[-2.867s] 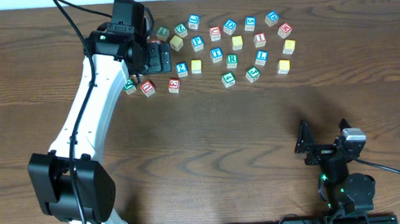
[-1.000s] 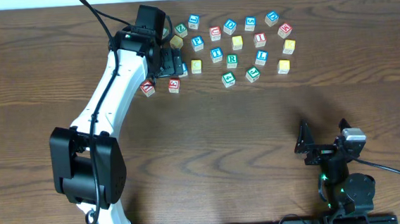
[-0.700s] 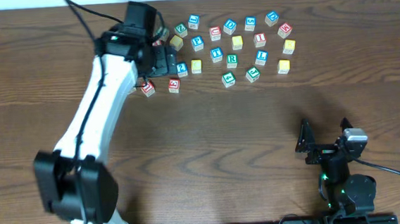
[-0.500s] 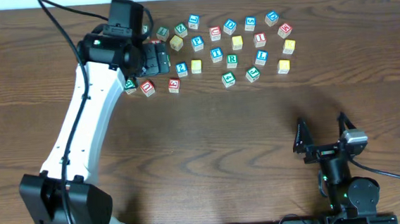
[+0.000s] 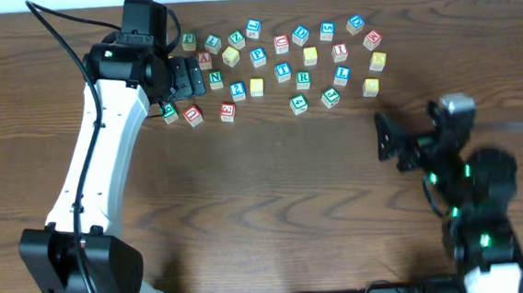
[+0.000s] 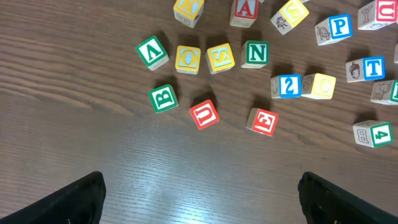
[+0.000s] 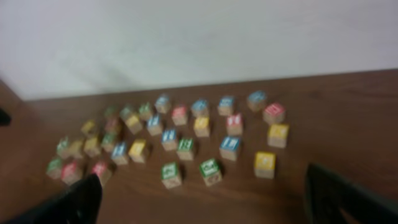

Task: Spell out CORL
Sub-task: 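Swing the right arm over the blocks toward the yellow C block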

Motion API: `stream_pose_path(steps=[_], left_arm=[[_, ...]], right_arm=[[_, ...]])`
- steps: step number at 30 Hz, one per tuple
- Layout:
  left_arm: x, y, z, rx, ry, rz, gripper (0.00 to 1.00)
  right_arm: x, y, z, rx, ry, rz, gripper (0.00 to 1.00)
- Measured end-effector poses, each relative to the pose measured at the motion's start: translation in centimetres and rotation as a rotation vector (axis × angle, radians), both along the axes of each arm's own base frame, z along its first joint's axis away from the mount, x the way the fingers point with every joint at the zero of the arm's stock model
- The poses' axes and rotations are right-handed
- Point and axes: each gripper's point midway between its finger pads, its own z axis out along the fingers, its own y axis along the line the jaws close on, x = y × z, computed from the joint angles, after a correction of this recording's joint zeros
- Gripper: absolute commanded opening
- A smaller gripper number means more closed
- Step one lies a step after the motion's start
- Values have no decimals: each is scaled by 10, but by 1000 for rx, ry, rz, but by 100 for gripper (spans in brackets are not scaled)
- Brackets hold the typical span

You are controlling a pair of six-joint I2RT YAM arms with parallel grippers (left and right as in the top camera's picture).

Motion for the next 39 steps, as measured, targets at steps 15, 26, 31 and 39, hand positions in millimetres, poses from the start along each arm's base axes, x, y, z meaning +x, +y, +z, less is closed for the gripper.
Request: stream_pose_path(steps=[15,26,31,39], left_arm=[[1,0,1,0,-3,0,98],[4,-1,2,-5,-20,4,98],[5,-1,3,-7,-23,7,98],[5,4,2,-7,-20,19,98]], right_arm=[[113,42,-2,8,497,276,99],[161,86,-15,-18,659,387,99],[166,125,-44,-47,694,454,99],[173,137,-43,-92,648,450,99]])
